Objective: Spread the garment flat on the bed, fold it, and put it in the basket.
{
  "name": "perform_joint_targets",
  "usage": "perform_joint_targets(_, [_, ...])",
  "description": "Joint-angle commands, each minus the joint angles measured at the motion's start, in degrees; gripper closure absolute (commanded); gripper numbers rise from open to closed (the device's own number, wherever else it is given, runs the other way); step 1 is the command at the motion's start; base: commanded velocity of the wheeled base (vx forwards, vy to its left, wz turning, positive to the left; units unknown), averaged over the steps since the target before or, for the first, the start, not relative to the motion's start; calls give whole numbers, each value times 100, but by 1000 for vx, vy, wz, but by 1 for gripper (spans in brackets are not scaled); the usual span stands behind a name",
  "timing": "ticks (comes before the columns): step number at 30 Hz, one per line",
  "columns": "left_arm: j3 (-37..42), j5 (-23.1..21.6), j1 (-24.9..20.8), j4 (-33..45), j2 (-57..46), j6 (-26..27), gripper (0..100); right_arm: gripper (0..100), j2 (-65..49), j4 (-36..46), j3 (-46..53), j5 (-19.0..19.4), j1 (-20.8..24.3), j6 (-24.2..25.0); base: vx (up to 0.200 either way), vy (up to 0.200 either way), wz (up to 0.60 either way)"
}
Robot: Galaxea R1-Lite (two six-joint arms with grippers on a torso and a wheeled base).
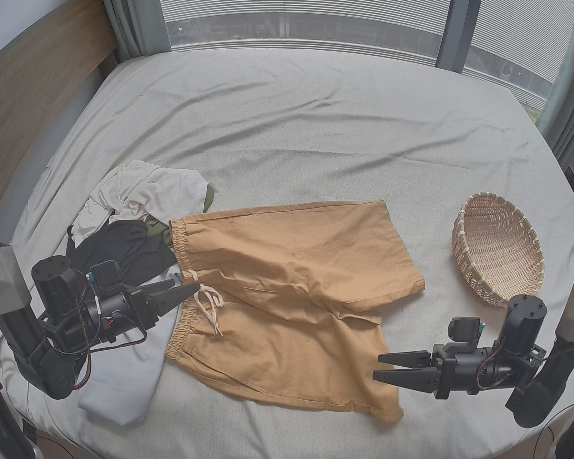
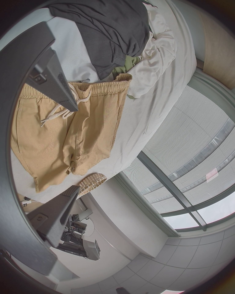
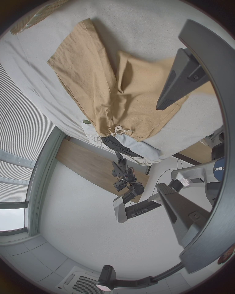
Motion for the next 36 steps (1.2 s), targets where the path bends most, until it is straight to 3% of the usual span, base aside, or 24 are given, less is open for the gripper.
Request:
perform_joint_targets(1, [0,-8,8,-8,-7,-1,0,0,-80,-1,79,-6,75,-37,0,0,0])
perform_joint_targets(8, [0,-8,-1,-8,2,-1,0,0,227,-10,-185,-155,-153,-28,0,0,0])
perform_joint_targets(12, [9,1,-1,-8,19,-1,0,0,834,-10,-519,-647,-435,-37,0,0,0])
perform_joint_targets(20, [17,1,-10,-8,2,-1,0,0,1431,-10,-1169,-1017,-566,-54,0,0,0])
perform_joint_targets(36, [9,-8,-18,-8,-34,-1,0,0,1985,25,-1758,-1043,-865,-72,0,0,0])
